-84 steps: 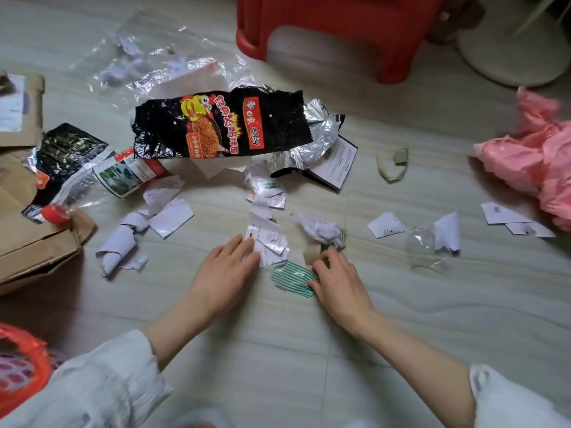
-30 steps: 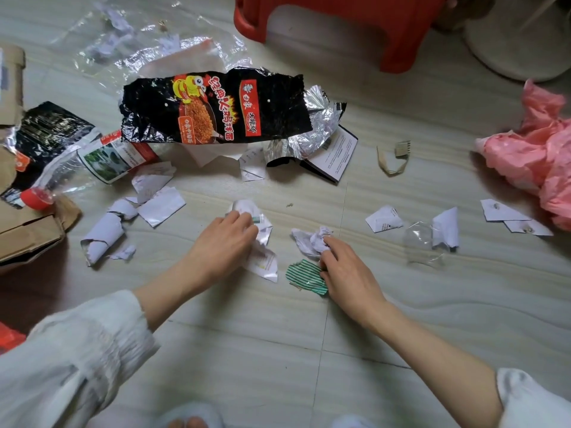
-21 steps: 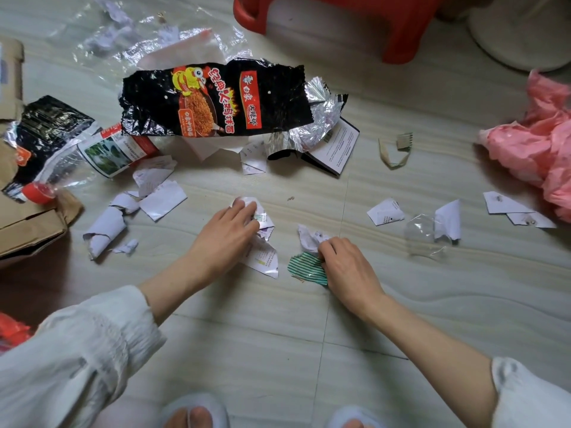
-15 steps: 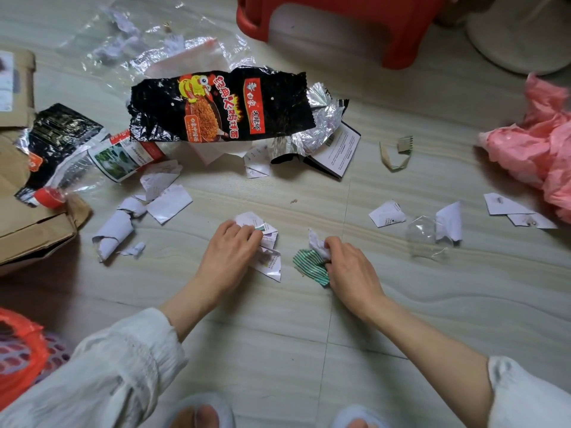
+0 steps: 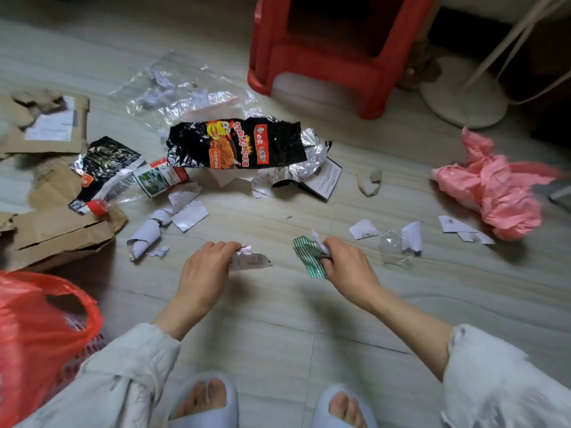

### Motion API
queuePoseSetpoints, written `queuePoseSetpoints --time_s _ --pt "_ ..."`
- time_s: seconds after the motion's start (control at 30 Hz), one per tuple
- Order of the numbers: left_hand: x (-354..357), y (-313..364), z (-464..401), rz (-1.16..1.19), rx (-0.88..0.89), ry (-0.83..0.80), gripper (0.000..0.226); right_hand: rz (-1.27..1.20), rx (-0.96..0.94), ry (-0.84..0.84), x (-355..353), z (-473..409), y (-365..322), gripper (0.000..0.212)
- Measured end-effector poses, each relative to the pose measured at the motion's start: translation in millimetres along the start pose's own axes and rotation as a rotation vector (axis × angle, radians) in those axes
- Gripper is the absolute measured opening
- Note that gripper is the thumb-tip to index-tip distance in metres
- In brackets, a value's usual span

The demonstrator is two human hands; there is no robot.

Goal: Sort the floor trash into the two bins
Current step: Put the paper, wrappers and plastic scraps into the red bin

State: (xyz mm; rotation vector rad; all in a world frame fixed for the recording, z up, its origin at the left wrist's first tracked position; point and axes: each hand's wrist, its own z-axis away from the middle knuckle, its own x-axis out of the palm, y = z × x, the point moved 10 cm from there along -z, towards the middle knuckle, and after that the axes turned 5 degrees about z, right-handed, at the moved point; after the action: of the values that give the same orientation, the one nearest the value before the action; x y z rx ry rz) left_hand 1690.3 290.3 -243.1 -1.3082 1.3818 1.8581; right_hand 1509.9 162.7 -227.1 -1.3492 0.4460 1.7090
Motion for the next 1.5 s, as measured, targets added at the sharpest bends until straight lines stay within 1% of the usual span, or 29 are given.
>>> queuePoseSetpoints --time_s 0.07,0.13,0.2,0.33,0.43,0.5,0.6,0.63,0.7,0.77,0.8,0.87,0.97,1.0,1.07,1.13,1.17,1.2,1.27,1.33,1.4,1.5 --pt "-36.0 8.4 9.0 0.063 -0.036 0.088 0.036 -0.001 -0.018 0.036 -31.2 6.4 -20.3 0.01" --pt "-73.9 16.6 17.6 0.102 -0.034 0.173 0.033 0.025 -0.05 0.041 -56.3 14.0 -46.1 0.007" --pt "-121.7 24.1 38.0 0.128 -0.003 0.254 0.034 0.02 -0.099 0.063 -82.7 35.2 -85.9 0.008" --pt "-204.1 23.2 87.9 0.119 0.005 0.431 0.037 -0.007 -0.213 0.076 -118.7 74.0 -171.2 0.009" --pt "-261.1 4.1 140.9 0.12 -0.039 0.555 0.039 -0.084 -0.3 0.064 -136.6 109.6 -242.2 0.012" --pt "-287.6 -16.4 172.2 0.112 -0.096 0.622 0.04 -0.093 -0.352 0.047 -139.6 124.6 -282.7 0.008" --pt "-317.5 -61.6 219.6 0.088 -0.233 0.688 0.041 -0.079 -0.439 0.02 -141.6 141.7 -342.9 0.009" --pt "-324.5 -79.9 236.0 0.074 -0.298 0.7 0.041 -0.068 -0.464 0.028 -143.5 145.5 -363.1 0.014" --pt "-326.0 -113.3 261.8 0.064 -0.434 0.689 0.042 -0.052 -0.489 0.024 -141.7 150.5 -394.4 0.019" --pt "-317.0 -138.0 283.6 0.082 -0.555 0.635 0.041 -0.034 -0.507 -0.033 -123.5 157.2 -420.0 0.011" --pt "-307.3 -146.3 290.5 0.083 -0.61 0.588 0.04 -0.02 -0.503 -0.053 -111.4 159.5 -425.9 0.007" --pt "-287.3 -163.6 305.8 0.082 -0.737 0.475 0.039 -0.006 -0.504 -0.065 -87.2 166.6 -437.4 0.007" --pt "-260.6 -178.7 316.7 0.136 -0.858 0.321 0.041 -0.054 -0.504 -0.078 -66.7 177.7 -436.1 0.018" --pt "-254.9 -180.6 315.9 0.166 -0.859 0.289 0.044 -0.052 -0.516 -0.113 -60.1 180.7 -432.5 0.02" --pt "-248.3 -177.9 308.9 0.197 -0.798 0.244 0.051 -0.008 -0.526 -0.222 -43.1 184.3 -419.5 0.022" --pt "-250.1 -171.4 301.3 0.209 -0.735 0.248 0.053 0.039 -0.501 -0.28 -34.4 181.4 -403.7 0.04" --pt "-252.5 -167.9 298.7 0.214 -0.72 0.246 0.055 0.043 -0.481 -0.289 -34.3 178.4 -397.3 0.047" --pt "-255.9 -163.3 294.8 0.209 -0.699 0.245 0.057 0.024 -0.474 -0.28 -36.8 174.9 -394.3 0.049" --pt "-265.5 -149.6 283.7 0.183 -0.629 0.259 0.059 -0.008 -0.488 -0.283 -45.3 171.5 -391.6 0.044" --pt "-275.6 -133.3 270.4 0.174 -0.552 0.285 0.057 0.008 -0.515 -0.336 -51.8 170.8 -386.8 0.04" --pt "-281.9 -112.5 251.9 0.172 -0.471 0.303 0.053 0.002 -0.503 -0.386 -62.5 167.8 -371.2 0.037" --pt "-276.2 -71.2 210.1 0.166 -0.326 0.301 0.046 0.005 -0.447 -0.33 -89.7 147.4 -328.0 0.034"
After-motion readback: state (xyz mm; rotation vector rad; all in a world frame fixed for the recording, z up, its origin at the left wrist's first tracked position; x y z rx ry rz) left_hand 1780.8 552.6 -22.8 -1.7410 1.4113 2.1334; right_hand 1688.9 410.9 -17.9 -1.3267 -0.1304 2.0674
